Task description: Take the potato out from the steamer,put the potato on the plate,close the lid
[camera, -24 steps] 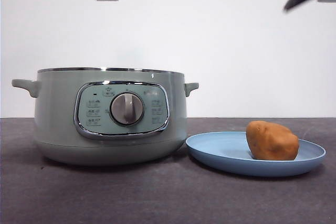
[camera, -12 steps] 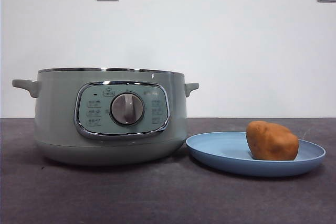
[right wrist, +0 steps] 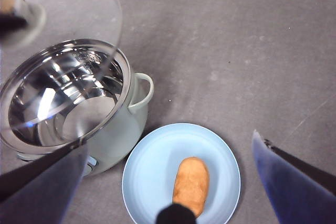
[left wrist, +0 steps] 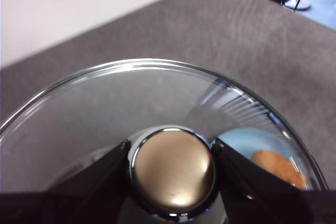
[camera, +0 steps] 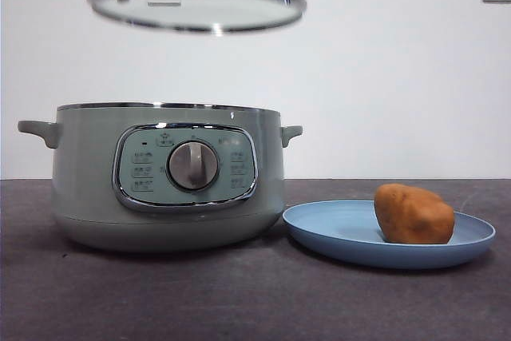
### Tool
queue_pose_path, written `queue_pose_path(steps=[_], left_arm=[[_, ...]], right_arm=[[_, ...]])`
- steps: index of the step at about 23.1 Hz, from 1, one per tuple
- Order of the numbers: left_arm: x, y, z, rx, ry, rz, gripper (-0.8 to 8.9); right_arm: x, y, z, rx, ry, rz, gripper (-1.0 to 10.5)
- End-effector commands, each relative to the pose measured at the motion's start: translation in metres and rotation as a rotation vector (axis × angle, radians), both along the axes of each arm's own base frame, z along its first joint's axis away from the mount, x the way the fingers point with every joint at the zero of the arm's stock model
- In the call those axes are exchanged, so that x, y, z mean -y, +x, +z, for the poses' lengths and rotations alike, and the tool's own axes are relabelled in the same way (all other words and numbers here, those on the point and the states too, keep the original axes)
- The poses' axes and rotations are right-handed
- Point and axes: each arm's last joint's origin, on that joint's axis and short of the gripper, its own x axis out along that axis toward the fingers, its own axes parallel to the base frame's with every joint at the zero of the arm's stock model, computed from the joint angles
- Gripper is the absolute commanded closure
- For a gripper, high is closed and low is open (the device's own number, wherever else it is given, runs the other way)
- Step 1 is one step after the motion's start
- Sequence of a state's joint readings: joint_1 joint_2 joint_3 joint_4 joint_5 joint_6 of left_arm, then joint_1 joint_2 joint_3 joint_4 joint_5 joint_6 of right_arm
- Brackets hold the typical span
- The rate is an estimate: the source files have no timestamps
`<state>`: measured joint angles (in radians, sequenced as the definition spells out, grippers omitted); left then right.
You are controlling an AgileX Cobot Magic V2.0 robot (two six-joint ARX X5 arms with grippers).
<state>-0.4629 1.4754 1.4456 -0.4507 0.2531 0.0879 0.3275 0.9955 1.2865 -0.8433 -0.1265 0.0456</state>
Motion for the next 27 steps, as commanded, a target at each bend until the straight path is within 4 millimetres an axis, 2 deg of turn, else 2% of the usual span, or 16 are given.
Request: queue_pose_path(steps=[1,10,18,27], left_arm=[[0.0,-0.001,-0.001,0.045,-0.039,-0.001,8.22],[-0.004,0.004,-0.034,0.019,-0.009,0.047,8.22],[-0.021,0.013,-0.058,0.009,-0.008,0.111,8.22],[-0.022,0.008,-0.095,-0.068,-0.025,0.092,8.22]], right_arm=[[0.0,0.0,0.0,-0.005,0.004,-0.009,4.2],[0.001,-0.002,-0.003,-0.038,-0.007,-0.009,4.2],[0.001,-0.004,-0.006,-0.074,-0.012,-0.014,4.2],[0.001,-0.004,-0.006,-0.084,0.01,-0.03,4.2]])
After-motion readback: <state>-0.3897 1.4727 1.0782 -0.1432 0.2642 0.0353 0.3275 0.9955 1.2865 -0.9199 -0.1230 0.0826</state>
